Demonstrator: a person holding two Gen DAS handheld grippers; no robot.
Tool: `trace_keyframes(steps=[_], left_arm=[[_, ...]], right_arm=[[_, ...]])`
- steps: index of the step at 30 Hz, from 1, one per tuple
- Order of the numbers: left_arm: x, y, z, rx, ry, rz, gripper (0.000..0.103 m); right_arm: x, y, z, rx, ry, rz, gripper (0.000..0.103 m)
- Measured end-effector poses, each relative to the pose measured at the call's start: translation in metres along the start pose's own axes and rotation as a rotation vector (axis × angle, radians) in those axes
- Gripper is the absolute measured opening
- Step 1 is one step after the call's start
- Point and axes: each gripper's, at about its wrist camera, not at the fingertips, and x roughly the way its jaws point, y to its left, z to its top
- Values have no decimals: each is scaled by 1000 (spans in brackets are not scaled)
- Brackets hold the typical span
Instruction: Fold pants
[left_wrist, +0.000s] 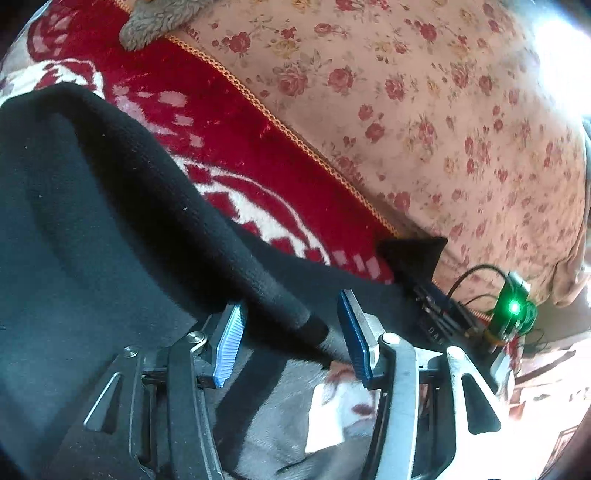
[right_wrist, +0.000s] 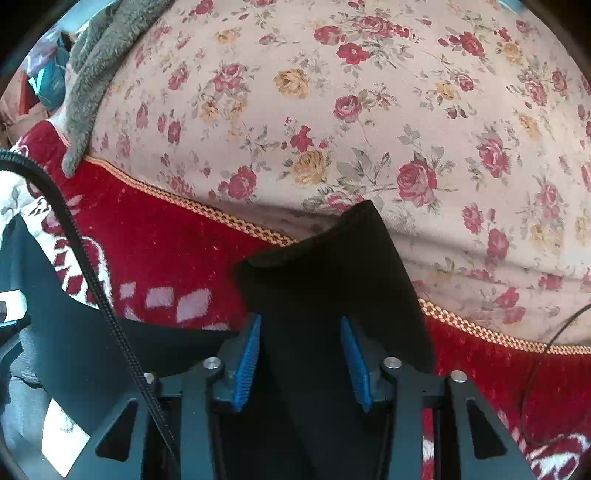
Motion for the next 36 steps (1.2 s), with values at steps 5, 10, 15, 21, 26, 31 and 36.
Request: trace_keyframes(steps=[5, 10, 15, 21, 26, 31, 36], left_arm=[[7, -4, 6, -4, -26, 3, 45], [9, -8, 5, 57, -64, 33, 10], [-18, -17, -3, 110, -117, -2, 9], [-48, -29, -16, 151, -160, -12, 8], [-77, -35, -36, 182, -182, -36, 8], [-100, -39, -62, 231, -198, -48, 8], [-115, -42, -88, 277, -203, -46, 8]], right_arm=[[1, -21, 4, 33, -43, 30, 7], [-35, -73, -6, 207, -123, 117, 5], [-85, -134, -38, 453, -213, 233, 5], [-144, -176, -91, 644, -306, 300, 4], [-189, -174, -130, 739, -298, 328, 4], [-220, -171, -169, 790, -334, 336, 4], [-240, -166, -191, 824, -325, 334, 4]])
